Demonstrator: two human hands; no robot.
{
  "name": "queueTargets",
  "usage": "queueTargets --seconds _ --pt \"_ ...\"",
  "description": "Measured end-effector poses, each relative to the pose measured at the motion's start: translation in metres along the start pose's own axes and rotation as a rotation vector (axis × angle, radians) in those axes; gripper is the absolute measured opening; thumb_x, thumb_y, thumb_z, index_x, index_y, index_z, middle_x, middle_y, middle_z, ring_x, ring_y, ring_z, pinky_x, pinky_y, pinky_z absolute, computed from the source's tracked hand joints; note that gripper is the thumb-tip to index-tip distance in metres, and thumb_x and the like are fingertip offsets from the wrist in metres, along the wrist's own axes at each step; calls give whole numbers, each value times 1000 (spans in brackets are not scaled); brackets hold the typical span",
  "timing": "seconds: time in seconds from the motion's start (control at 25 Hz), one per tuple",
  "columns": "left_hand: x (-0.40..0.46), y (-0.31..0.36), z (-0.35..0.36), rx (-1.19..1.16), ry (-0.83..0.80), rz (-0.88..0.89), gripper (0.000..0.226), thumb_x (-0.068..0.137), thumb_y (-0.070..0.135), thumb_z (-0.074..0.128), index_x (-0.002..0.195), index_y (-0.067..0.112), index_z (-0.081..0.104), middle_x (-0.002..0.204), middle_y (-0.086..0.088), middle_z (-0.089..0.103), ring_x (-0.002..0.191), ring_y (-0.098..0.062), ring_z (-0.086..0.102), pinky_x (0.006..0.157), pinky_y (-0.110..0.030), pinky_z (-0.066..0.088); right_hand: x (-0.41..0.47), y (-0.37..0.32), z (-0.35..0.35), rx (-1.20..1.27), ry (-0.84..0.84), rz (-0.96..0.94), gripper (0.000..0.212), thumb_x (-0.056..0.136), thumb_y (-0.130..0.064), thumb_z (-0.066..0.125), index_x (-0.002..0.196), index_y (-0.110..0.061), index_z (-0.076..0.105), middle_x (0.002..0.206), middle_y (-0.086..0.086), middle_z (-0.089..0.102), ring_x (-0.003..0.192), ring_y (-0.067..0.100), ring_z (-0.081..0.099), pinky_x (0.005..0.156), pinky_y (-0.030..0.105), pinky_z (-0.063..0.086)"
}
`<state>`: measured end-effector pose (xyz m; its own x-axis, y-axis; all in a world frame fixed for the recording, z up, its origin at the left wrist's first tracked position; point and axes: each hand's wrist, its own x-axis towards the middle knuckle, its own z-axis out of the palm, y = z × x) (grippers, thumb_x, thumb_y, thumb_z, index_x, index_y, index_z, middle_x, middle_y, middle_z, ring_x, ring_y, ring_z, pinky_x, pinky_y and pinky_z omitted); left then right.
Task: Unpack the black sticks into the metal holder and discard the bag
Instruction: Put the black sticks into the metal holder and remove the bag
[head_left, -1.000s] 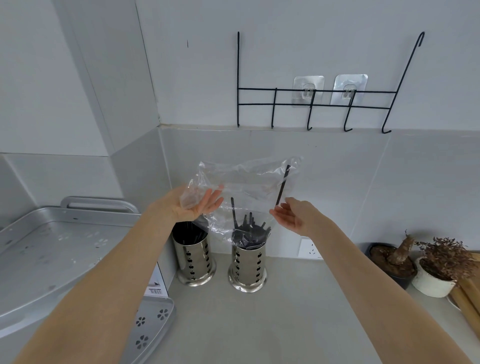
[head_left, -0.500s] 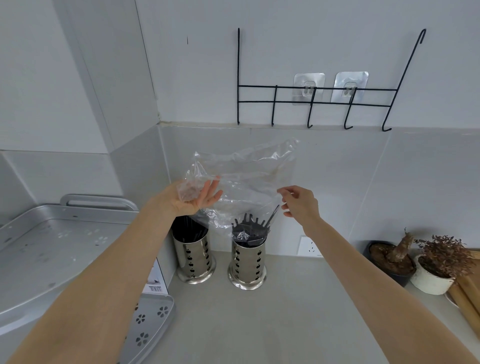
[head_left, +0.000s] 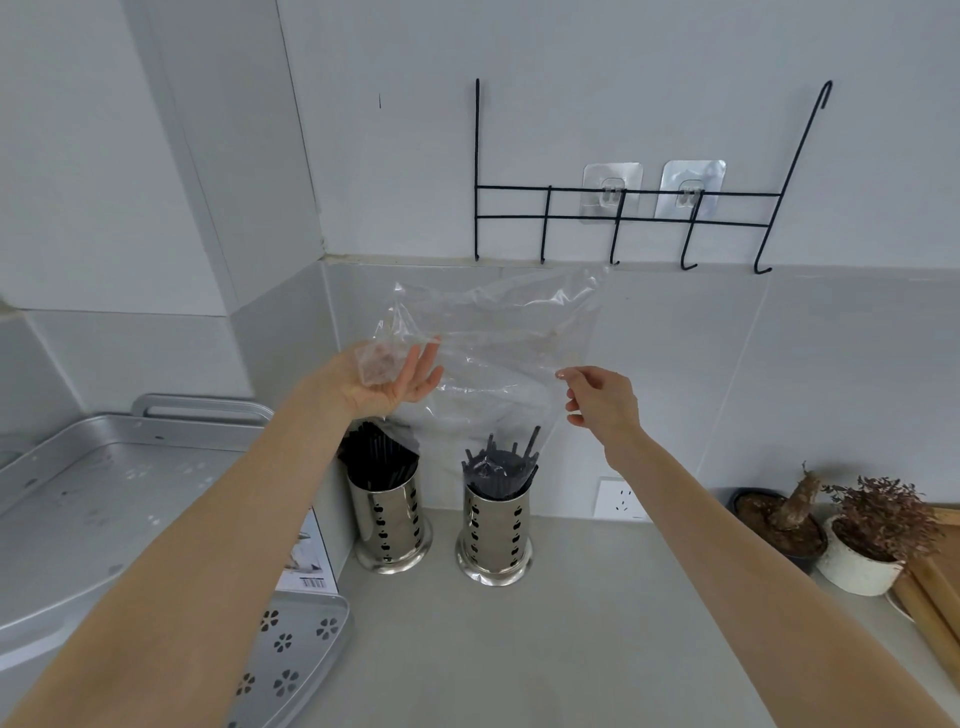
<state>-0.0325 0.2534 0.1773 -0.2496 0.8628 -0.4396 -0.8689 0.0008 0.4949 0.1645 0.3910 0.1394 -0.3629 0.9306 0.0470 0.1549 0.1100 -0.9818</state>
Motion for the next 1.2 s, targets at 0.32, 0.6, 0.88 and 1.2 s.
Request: queueTargets --seconds 0.32,0.6,0.88,1.2 --pt "-7 6 2 -6 -36 -14 43 96 33 38 123 -1 38 99 -32 46 50 -35 68 35 -28 52 -10 -16 -11 -12 9 -44 23 91 -14 50 104 -7 67 64 -2 53 57 10 50 54 16 46" --pt "-31 8 11 -55 -131 -5 53 93 41 40 117 -6 41 99 -33 46 52 -36 68 36 -28 52 -28 -39 -20 -11 15 -108 23 90 -16 50 103 -9 67 65 -3 53 56 8 50 52 15 43" --pt "-49 8 14 -29 -122 25 53 94 44 36 121 -2 39 100 -31 46 52 -35 68 35 -28 52 -42 -51 -24 13 -17 -112 22 90 -16 51 103 -8 67 66 -2 52 58 10 50 54 17 44" --pt "-64 3 11 -96 -129 48 47 94 39 35 113 -3 43 97 -31 45 48 -32 68 36 -23 51 -43 -41 -19 8 -54 -136 31 91 -11 41 119 -15 55 71 -1 54 60 11 52 54 19 44"
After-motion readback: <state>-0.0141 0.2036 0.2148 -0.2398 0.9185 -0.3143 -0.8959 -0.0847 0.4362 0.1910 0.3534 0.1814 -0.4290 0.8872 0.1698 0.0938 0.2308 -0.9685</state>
